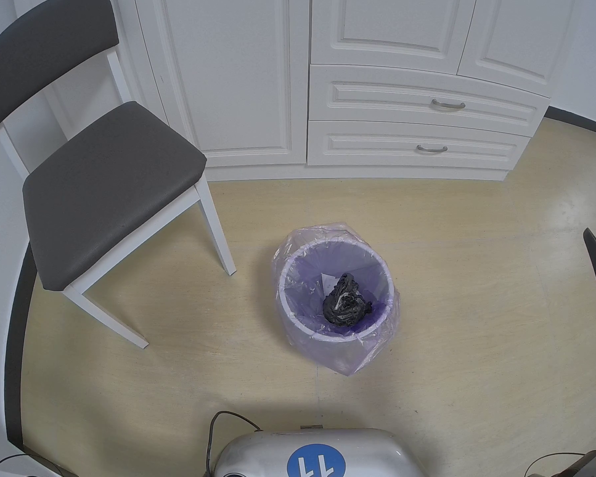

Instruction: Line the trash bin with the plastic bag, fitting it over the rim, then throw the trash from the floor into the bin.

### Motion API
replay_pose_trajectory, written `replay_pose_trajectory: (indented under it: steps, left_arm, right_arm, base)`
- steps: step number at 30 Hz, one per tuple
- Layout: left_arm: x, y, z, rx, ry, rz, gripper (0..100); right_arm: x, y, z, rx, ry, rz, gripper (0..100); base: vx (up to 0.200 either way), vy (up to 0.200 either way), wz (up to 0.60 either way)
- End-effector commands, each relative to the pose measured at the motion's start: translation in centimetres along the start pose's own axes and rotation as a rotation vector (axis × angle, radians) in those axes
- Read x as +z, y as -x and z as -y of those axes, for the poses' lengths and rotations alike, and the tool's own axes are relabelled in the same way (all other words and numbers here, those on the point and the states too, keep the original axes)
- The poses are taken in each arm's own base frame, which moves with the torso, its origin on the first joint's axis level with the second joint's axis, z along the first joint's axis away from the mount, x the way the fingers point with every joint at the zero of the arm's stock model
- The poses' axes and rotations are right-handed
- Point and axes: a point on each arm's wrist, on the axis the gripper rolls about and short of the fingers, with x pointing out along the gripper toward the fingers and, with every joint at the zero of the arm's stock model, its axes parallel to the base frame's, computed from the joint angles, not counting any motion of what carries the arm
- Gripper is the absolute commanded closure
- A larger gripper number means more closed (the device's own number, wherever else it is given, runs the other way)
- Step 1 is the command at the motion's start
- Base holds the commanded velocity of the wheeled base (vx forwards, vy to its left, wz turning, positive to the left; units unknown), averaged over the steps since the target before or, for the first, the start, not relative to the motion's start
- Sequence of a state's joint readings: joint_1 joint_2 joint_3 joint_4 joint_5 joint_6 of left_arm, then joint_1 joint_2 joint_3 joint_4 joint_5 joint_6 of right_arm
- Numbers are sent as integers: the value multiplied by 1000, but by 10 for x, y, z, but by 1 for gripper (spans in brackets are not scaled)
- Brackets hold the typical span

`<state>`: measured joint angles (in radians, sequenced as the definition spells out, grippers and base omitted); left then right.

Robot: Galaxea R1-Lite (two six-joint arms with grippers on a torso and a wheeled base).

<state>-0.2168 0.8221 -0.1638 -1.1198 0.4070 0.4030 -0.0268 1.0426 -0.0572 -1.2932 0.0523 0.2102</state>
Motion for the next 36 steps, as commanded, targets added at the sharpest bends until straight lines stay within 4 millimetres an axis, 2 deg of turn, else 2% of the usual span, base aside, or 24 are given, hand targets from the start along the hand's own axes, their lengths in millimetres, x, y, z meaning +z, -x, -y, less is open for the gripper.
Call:
replay_pose_trajectory:
  steps: [1, 6, 11, 31, 36]
  left_arm:
    - [38, 28, -29, 52, 30, 118, 0]
    - [48, 45, -41, 48, 28, 110, 0]
    - [50, 55, -47, 47, 25, 107, 0]
    - [53, 82, -57, 125, 6, 134, 0]
    - [56, 93, -62, 146, 2, 145, 0]
  right_arm:
    - [38, 35, -14, 110, -10, 108, 0]
    - [56, 63, -19, 163, -35, 62, 0]
    - [70, 88, -21, 218, -73, 80, 0]
    - [64, 153, -14, 248, -78, 208, 0]
    - [60, 154, -14, 175, -67, 217, 0]
  base:
    - [0, 0, 0]
    - [0, 0, 0]
    - [0, 0, 0]
    - [0, 0, 0]
    - [0, 0, 0]
